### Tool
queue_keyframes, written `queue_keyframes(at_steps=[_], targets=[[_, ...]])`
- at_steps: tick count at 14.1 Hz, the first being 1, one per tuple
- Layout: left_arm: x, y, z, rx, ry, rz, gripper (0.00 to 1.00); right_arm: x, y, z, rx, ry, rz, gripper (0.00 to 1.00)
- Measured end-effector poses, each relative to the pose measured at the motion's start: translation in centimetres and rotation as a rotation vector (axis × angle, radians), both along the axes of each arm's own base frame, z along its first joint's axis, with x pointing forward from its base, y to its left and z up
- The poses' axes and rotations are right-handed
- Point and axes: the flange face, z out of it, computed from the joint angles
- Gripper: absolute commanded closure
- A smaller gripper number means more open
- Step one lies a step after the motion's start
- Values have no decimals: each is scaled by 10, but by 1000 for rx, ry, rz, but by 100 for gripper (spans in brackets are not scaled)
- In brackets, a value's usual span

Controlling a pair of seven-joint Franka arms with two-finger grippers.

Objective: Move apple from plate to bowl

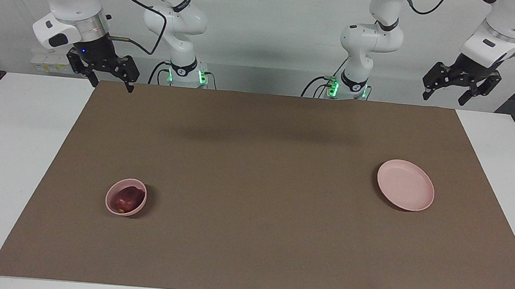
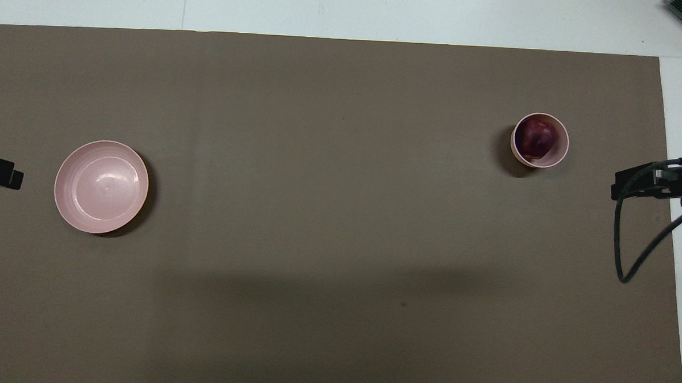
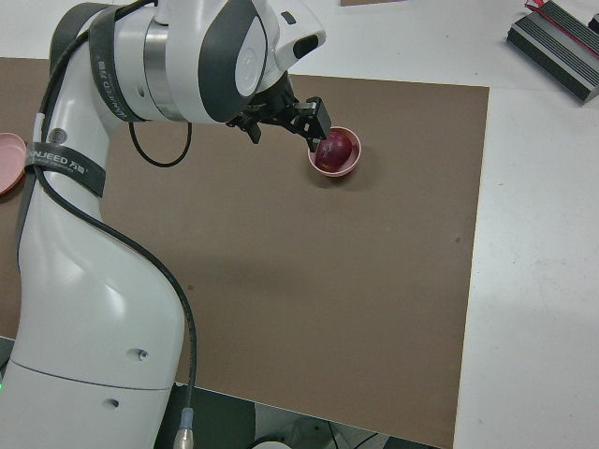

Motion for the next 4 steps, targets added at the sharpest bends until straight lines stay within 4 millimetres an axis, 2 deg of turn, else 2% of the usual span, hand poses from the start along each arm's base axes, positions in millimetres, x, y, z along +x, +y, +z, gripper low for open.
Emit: queue_keyframes(at_steps=[4], targets=[[0,0,0,0,0,0,0,0,-2,0,0,-1,-5,0]])
